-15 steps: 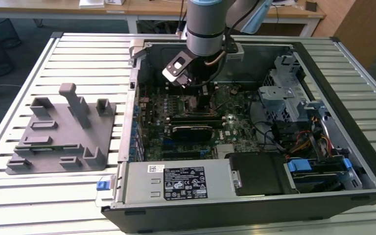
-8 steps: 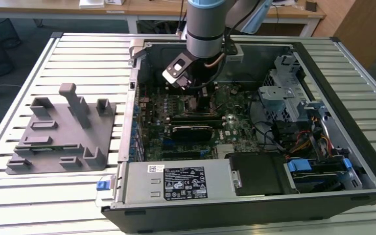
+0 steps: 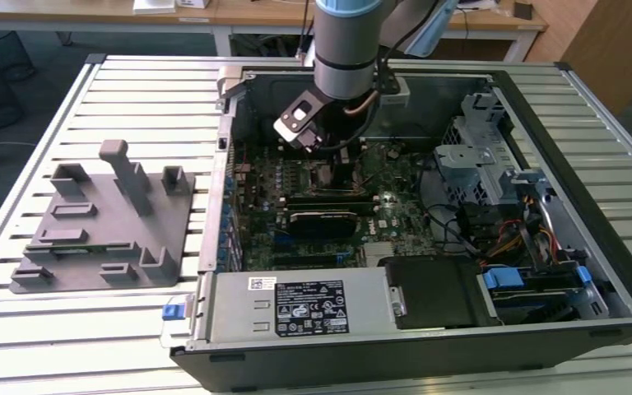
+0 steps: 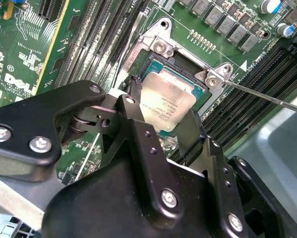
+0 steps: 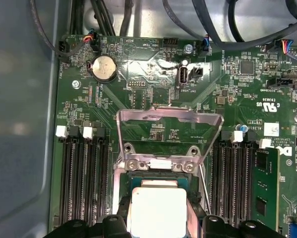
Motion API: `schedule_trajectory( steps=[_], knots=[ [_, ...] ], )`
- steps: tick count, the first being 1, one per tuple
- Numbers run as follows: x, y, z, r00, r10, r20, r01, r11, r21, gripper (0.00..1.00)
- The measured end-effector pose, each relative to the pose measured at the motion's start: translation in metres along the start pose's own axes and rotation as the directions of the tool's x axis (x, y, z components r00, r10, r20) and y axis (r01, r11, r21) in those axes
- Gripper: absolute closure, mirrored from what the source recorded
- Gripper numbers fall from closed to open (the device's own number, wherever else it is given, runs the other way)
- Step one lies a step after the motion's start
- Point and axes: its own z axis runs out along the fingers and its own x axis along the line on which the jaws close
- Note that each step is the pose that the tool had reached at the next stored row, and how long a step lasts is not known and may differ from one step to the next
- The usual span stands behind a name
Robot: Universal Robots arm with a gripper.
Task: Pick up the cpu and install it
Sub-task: 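Place the cpu into insertion slot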
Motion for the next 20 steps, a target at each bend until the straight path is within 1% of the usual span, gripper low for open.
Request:
schedule_trajectory(
  steps=[7,16,18,19,20],
  knots=[
    [-0.0001,-0.0001,0.0027,1.0,0.002,-0.0011,-0.002,1.0,0.0003,0.47],
    [0.0001,-0.0001,0.0033,1.0,0.002,-0.0021,-0.002,1.0,-0.0002,0.47],
    [0.0002,0.0,0.0036,1.0,0.002,-0.0026,-0.002,1.0,-0.0006,0.46],
    [0.0001,0.0,0.0034,1.0,0.002,-0.0021,-0.002,1.0,-0.0003,0.4],
    [0.0,-0.0001,0.0032,1.0,0.002,-0.0016,-0.002,1.0,0.0,0.4]
  ],
)
